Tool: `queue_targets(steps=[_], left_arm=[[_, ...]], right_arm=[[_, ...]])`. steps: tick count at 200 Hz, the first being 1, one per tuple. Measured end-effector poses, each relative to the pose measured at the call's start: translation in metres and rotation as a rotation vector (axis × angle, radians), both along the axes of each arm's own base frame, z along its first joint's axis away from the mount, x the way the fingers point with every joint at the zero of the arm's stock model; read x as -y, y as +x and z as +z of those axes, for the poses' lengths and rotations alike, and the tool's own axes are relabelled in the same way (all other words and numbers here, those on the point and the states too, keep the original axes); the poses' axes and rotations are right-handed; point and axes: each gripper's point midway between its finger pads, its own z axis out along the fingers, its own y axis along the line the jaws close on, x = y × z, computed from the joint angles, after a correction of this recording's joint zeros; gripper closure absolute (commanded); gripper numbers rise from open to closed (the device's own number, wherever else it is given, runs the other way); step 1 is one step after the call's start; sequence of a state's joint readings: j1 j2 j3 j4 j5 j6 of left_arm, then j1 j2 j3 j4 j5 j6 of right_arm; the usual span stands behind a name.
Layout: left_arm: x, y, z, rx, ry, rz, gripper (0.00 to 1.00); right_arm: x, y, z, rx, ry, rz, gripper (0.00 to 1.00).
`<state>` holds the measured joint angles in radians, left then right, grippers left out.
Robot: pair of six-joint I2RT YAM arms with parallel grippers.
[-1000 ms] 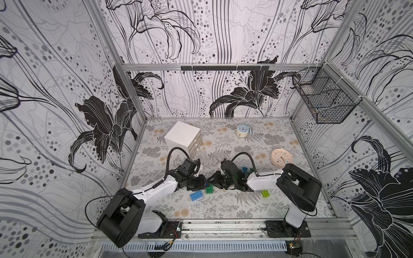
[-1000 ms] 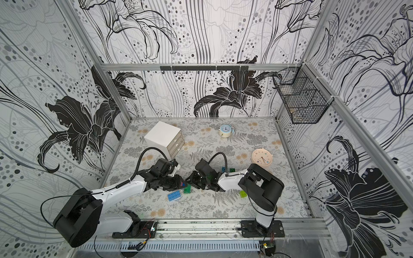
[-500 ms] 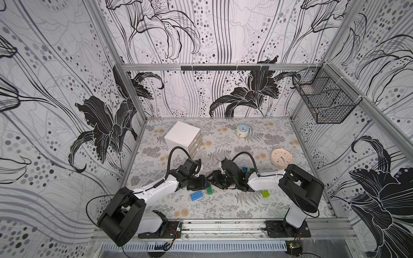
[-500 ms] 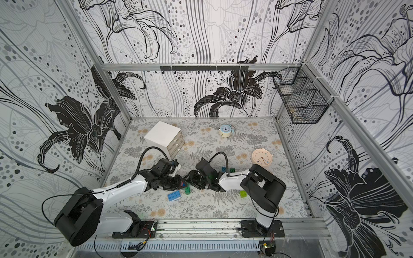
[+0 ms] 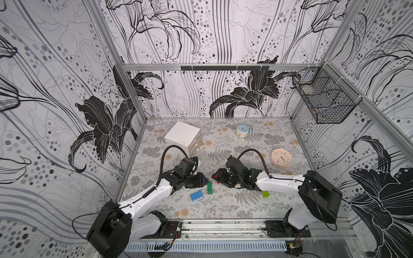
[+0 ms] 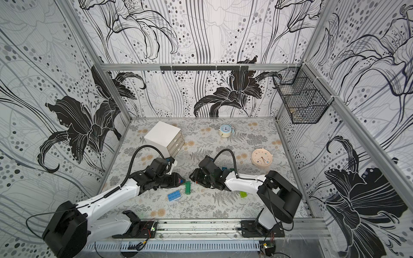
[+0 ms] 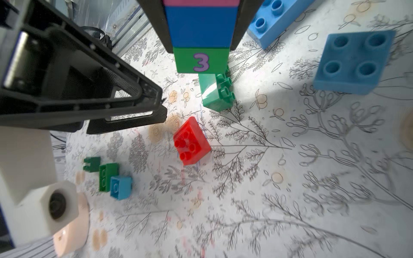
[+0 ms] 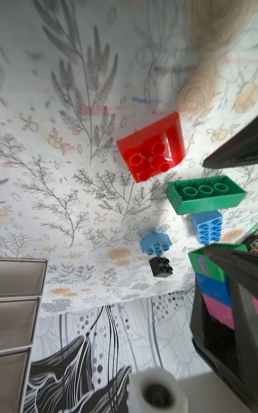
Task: Assemble the number 1 with lego
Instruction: Adjust the lego brick at the center of the board.
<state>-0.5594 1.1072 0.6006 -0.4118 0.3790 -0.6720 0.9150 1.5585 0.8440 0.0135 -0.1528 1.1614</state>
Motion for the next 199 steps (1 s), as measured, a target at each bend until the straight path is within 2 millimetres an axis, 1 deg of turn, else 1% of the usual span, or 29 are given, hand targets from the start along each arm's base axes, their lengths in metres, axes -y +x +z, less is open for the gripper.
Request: queue_targets(steps=[19,33,46,54,66,84,110,133,162,199], left_arm=[[-0.017,0.001,0.008,0.032,0.043,0.062,0.74],[-0.034,0.000,0.011,0.046,0.089,0.122,0.74],[-0.050,-0.001,0.015,0.064,0.124,0.181,0.74],[-0.060,-0.001,0.018,0.080,0.147,0.222,0.74],[-0.071,-0.003,0.022,0.097,0.165,0.265,0.75],[-0.089,-0.005,0.029,0.127,0.201,0.337,0.75],[-0.104,-0.007,0.040,0.157,0.226,0.400,0.75],[-0.110,-0.008,0.046,0.174,0.233,0.426,0.76],[-0.112,-0.010,0.044,0.165,0.244,0.433,0.76],[-0.113,-0.011,0.044,0.164,0.245,0.434,0.76]], right_arm=[[-0.002,0.005,0.017,0.029,-0.097,0.030,0.39],[-0.011,0.004,0.028,0.051,-0.162,0.070,0.38],[-0.021,0.000,0.030,0.062,-0.219,0.114,0.37],[-0.026,-0.004,0.026,0.061,-0.261,0.142,0.37],[-0.031,-0.012,0.017,0.052,-0.322,0.185,0.37],[-0.032,-0.021,0.001,0.030,-0.416,0.231,0.37],[-0.030,-0.028,-0.016,0.004,-0.510,0.274,0.38],[-0.031,-0.029,-0.025,-0.015,-0.545,0.288,0.39],[-0.039,-0.027,-0.038,-0.034,-0.559,0.312,0.44],[-0.042,-0.030,-0.053,-0.067,-0.573,0.330,0.56]])
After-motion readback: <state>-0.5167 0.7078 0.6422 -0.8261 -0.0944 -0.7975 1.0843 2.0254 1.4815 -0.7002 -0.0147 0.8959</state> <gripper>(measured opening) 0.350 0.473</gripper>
